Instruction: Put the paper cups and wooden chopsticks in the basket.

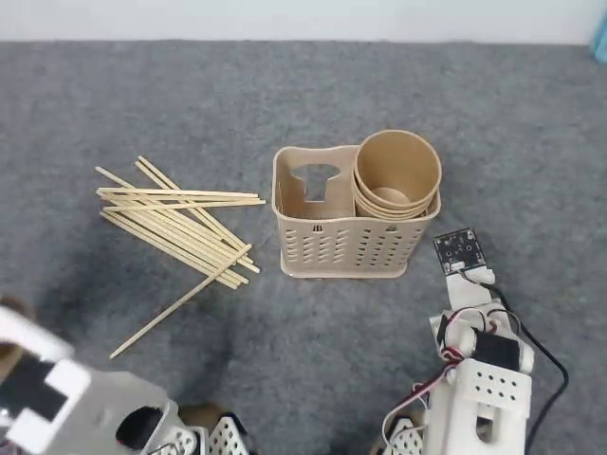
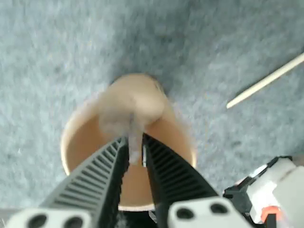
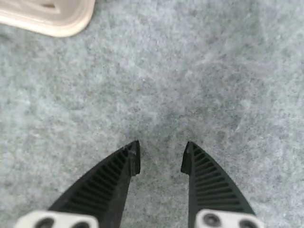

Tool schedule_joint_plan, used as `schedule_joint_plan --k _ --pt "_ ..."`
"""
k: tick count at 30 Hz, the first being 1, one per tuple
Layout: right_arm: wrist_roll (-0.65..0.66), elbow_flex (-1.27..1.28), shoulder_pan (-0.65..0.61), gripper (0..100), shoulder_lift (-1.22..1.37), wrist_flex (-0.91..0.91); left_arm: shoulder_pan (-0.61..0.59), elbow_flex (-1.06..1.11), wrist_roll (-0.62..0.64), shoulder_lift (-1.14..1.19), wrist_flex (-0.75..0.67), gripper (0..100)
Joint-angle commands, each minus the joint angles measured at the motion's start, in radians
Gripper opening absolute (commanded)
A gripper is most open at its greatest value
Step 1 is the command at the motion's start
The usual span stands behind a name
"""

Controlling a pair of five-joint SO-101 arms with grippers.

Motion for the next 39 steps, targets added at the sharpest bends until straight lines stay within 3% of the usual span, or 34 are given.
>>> schedule_joint_plan --k 1,11,18,27,33,39 --pt "0.014 -0.008 0.001 16.2 -0.019 -0.015 -0.071 0.005 -0.029 -0.08 0.035 4" --pt "0.014 -0.008 0.001 16.2 -0.019 -0.015 -0.132 0.007 -0.026 -0.288 0.035 5" --pt "0.014 -0.008 0.002 16.2 -0.019 -0.015 -0.137 0.012 -0.025 -0.35 0.025 18" --pt "0.014 -0.008 0.002 16.2 -0.019 -0.013 -0.158 0.197 -0.023 -0.348 -0.256 18" --pt "0.014 -0.008 0.002 16.2 -0.019 -0.013 -0.173 0.332 0.095 -0.348 -0.539 18" --pt "0.014 -0.008 0.002 16.2 -0.019 -0.013 -0.169 0.452 0.097 -0.348 -0.66 18"
